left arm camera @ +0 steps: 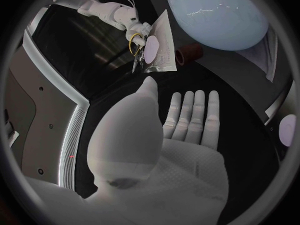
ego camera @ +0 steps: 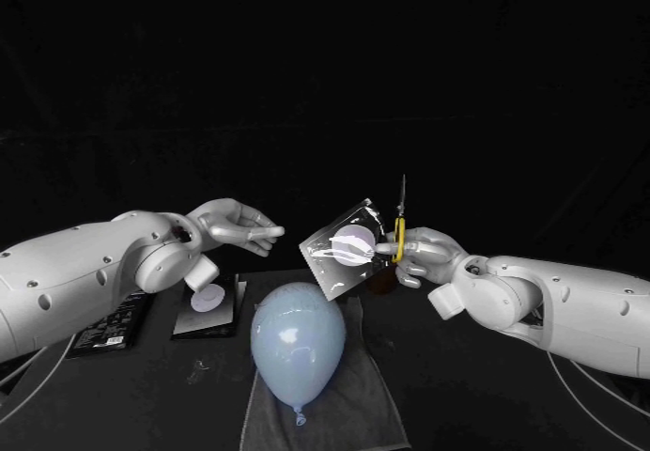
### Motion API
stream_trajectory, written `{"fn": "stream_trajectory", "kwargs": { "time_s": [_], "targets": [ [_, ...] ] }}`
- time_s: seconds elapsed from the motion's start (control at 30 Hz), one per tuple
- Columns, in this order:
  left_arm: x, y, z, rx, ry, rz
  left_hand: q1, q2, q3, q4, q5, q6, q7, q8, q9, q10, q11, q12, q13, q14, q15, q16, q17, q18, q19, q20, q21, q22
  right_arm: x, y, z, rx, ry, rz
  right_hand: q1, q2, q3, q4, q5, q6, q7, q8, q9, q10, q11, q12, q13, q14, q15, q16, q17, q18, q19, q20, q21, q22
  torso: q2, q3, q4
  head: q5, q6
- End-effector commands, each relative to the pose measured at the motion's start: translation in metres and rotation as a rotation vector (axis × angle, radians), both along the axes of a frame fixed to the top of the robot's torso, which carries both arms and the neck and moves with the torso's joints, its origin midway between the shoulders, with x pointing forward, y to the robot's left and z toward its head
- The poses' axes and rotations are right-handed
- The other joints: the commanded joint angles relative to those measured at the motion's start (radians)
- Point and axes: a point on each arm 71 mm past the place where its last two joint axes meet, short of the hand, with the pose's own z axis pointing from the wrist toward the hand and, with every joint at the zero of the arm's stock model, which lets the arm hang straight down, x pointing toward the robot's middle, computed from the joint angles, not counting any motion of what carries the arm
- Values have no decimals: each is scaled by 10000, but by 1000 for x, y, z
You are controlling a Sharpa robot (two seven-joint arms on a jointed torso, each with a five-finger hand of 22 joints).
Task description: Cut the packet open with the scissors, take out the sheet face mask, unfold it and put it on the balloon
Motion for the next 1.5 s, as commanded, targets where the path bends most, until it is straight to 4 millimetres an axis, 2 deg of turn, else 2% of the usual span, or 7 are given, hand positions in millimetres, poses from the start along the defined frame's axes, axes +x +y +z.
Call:
{"fn": "stream_trajectory", "kwargs": {
  "time_s": [0.03, 0.4, 0.8, 0.97, 1.07, 1.2, 1.5],
  "targets": [
    [2, 6, -6, -2042, -182, 1034, 17, 94, -216, 5, -30, -240, -4, -120, -51, -38, 137, -204, -143, 50, 94, -204, -136, -169, 102, -15, -122, -43, 5, -6, 6, 331, -294, -490, 29, 120, 98, -28, -55, 26, -26, 62, 18, 875, -564, -41, -5, 51, -91, 49, 7, 157, -13, -83, 23, 1, -12, -13, -5, -70, 92],
    [-5, -3, -64, -4640, 990, 2015, -86, 366, -908, 3, -27, -1115, -400, -402, -274, -323, -437, -1387, -268, 99, 229, -1527, -792, 25, 574, -11, -589, -61, 29, -16, 21, 708, -740, -1543, 31, 145, 147, -64, -108, 24, -27, 62, 29, 878, -565, -44, -5, 57, -94, 63, 31, 152, -5, -85, 50, 26, 12, -37, 18, -111, 412],
    [1, -21, -84, -6379, 1597, 2454, -310, 332, -1068, 16, -26, -1706, -522, -481, -370, -526, -409, -2203, -259, -52, 318, -2399, -1223, 85, 991, -8, -899, -61, 52, -6, 26, 1087, -944, -1966, 32, 163, 180, -86, -132, 20, -25, 59, 34, 879, -563, -46, -5, 55, -94, 57, 17, 157, -12, -86, 25, 10, 8, -32, 4, 10, 608],
    [4, -30, -83, -6609, 1697, 2478, -398, 134, -1075, 34, -22, -1994, 539, -354, -356, -493, -6, -2467, -253, -87, 229, -2773, -1430, 16, 618, -5, -1262, -103, 60, 2, 26, 1194, -972, -2039, 32, 163, 180, -86, -132, 20, -25, 59, 34, 879, -563, -46, -5, 55, -94, 57, 17, 157, -12, -86, 25, 10, 11, -60, -12, 16, 696],
    [6, -38, -81, -6741, 1762, 2313, -485, -185, -1065, 62, -15, -2280, 1025, -118, -301, -514, 425, -2646, -249, -54, 396, -3008, -1549, -346, -938, 7, -1531, -188, 64, 10, 26, 1252, -989, -2020, 29, 170, 192, -91, -139, 17, -23, 58, 36, 879, -562, -47, -5, 56, -93, 61, 25, 154, -9, -87, 39, 22, 14, -39, 5, 87, 734],
    [6, -49, -77, -6887, 1931, 1908, -607, -538, -1263, 76, -3, -2638, 1142, 22, -277, -803, 489, -2898, -261, -361, 454, -3285, -1694, -390, -678, -16, -1430, -122, 66, 19, 25, 1329, -987, -1900, 29, 170, 192, -91, -139, 17, -23, 58, 36, 879, -562, -47, -5, 56, -93, 61, 25, 154, -9, -87, 39, 22, 17, -37, 9, 123, 754],
    [7, -67, -73, -7156, 2104, 1373, -561, -367, -1162, 67, -8, -3023, 1146, 308, -211, -835, 503, -3017, -239, -353, 454, -3465, -1774, -99, 447, -10, -1265, -67, 69, 35, 24, 1435, -959, -1654, 26, 173, 199, -95, -145, 14, -21, 56, 37, 877, -560, -48, -5, 52, -92, 51, 3, 154, -10, -87, 37, 21, 12, -33, -7, 195, 760]
  ]
}}
